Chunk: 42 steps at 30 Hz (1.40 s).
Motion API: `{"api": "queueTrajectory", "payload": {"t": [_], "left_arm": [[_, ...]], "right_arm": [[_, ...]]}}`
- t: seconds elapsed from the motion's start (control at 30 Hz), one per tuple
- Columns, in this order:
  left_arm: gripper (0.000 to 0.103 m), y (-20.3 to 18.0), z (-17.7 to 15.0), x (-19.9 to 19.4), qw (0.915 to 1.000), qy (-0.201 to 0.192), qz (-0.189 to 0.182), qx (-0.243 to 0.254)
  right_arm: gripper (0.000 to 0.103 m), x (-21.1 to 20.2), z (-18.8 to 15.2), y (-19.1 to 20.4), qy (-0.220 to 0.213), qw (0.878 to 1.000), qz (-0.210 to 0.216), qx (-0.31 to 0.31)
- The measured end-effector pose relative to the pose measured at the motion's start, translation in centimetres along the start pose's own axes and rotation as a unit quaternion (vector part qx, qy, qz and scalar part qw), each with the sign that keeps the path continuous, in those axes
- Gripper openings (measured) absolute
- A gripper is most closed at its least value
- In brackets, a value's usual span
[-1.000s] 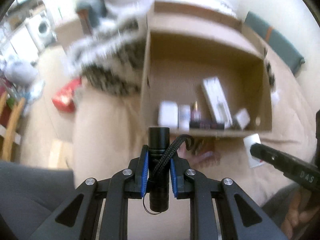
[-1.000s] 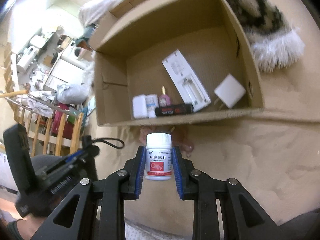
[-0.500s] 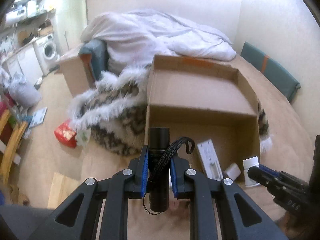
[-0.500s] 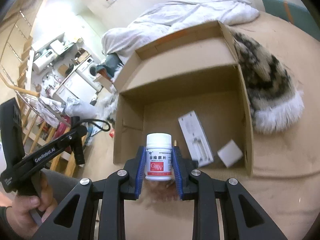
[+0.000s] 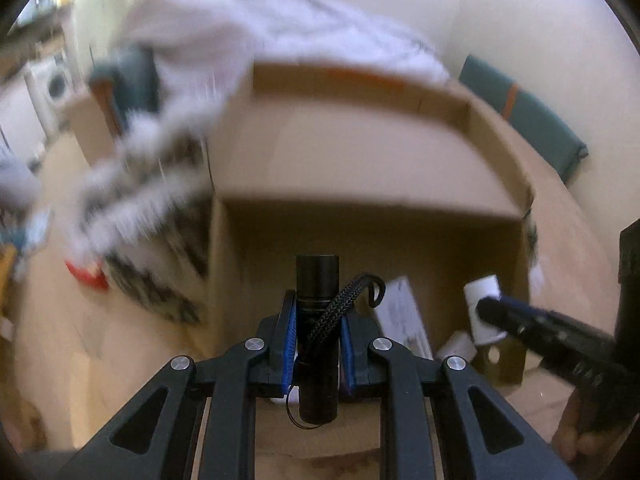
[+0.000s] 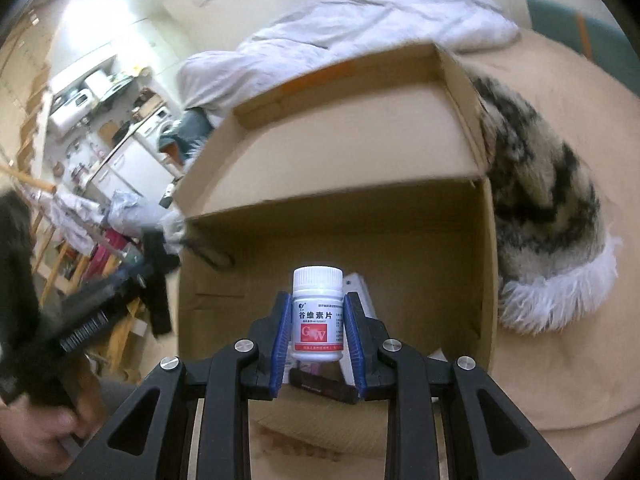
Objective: Organize rigid objects
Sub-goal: 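Carry flashlight and pill bottle up and into the box, then open left tool on flashlight while right tool releases pill bottle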
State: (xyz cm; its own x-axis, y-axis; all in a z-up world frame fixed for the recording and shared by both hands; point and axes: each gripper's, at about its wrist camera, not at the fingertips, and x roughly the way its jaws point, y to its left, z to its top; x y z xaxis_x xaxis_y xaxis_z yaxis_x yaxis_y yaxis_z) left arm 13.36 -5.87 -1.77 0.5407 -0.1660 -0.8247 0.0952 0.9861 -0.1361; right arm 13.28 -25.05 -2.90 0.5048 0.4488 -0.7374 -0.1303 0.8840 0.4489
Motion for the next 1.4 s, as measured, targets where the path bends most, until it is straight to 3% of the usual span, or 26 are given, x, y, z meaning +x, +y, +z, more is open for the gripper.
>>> {"api": "queueTrajectory", "payload": {"t": [0.13, 0.43, 0.73, 0.93, 1.03, 1.1, 1.17, 1.23, 1.4], "left_arm": [[0.017, 0.5, -1.1, 2.6, 0.9990, 0.044, -0.001, -0.009], [0.017, 0.0, -2.3, 4.8, 0.9959, 0.086, 0.027, -0.005], [0.017, -0.1, -2.9, 6.3, 0.9938, 0.102, 0.045, 0.001], [0.018, -0.5, -3.1, 6.0, 0.9943, 0.089, 0.057, 0.015], [0.030, -0.9, -3.2, 5.7, 0.9941, 0.088, 0.059, 0.023], [0.049, -1.3, -3.4, 5.3, 0.9945, 0.081, 0.062, 0.024], [0.056, -1.7, -3.3, 4.8, 0.9951, 0.066, 0.068, 0.028], [0.059, -1.8, -3.2, 4.4, 0.9955, 0.058, 0.068, 0.033], [0.060, -1.2, -2.9, 3.4, 0.9961, 0.051, 0.063, 0.033]], "right_arm": [[0.029, 1.4, -0.7, -0.6, 0.025, 0.999, -0.013, 0.017], [0.029, 4.2, -1.1, -0.6, 0.063, 0.997, -0.037, 0.015], [0.029, 5.3, -1.1, -0.7, 0.076, 0.994, -0.072, 0.004], [0.028, 5.2, -1.1, -0.7, 0.072, 0.995, -0.073, 0.006], [0.029, 4.8, -0.9, -0.6, 0.063, 0.996, -0.066, 0.009], [0.037, 4.4, -0.8, -0.5, 0.057, 0.997, -0.059, 0.009], [0.067, 4.0, -0.8, -0.4, 0.048, 0.998, -0.045, 0.013], [0.068, 3.7, -0.7, -0.2, 0.041, 0.998, -0.035, 0.015], [0.091, 3.4, -0.6, 0.2, 0.040, 0.998, -0.038, 0.010]]}}
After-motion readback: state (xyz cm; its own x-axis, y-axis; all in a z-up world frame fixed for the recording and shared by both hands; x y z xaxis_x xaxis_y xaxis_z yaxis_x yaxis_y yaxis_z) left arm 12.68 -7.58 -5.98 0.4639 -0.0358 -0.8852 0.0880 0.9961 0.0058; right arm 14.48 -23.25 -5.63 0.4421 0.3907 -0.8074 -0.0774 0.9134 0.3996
